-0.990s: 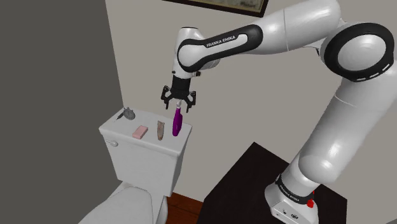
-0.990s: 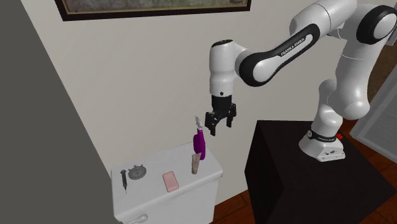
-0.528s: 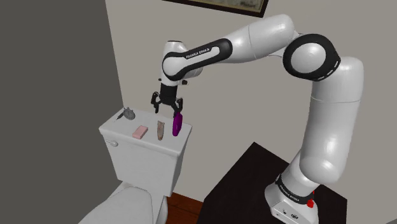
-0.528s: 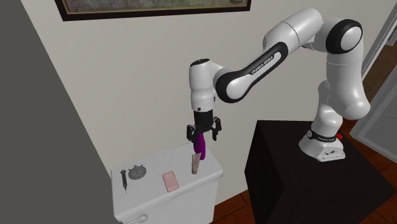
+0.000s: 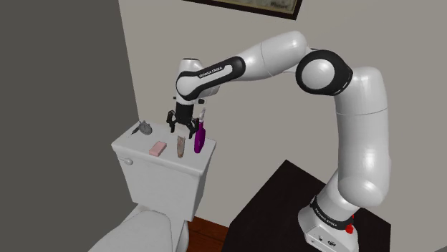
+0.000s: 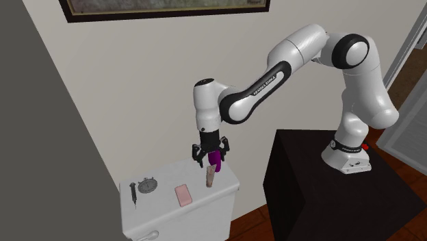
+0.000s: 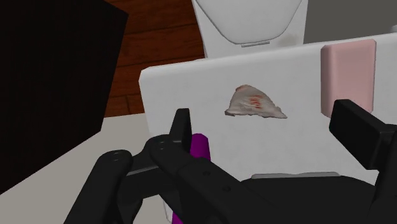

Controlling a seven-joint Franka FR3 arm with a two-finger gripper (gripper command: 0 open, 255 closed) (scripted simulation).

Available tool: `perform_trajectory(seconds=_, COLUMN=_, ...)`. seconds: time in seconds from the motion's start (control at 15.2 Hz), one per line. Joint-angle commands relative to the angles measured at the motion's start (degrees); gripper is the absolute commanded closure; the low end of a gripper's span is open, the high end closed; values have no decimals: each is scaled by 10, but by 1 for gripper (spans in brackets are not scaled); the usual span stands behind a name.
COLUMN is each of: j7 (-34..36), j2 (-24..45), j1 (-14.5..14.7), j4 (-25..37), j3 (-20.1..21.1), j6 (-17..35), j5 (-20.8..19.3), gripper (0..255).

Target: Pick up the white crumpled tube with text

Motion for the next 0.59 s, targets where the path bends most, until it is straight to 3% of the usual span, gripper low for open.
perform_trajectory(seconds=0.0, j7=0, j2=11, j1=2, j4=1, j3=-1, j6=10, j5=-1, gripper=0)
perform_trajectory(seconds=0.2, j7=-1, j2=17, j1=2, j4=-2, j3=-2, j6=19, j5=-2, gripper=0)
perform_trajectory(seconds=0.26, j7=-2, j2=15, j1=2, j4=-4, j3=-1, j6=19, j5=-2, gripper=255)
perform_trajectory(seconds=0.53, j7=-2, j2=15, j1=2, j4=-4, j3=-1, j6=19, j5=-2, gripper=255)
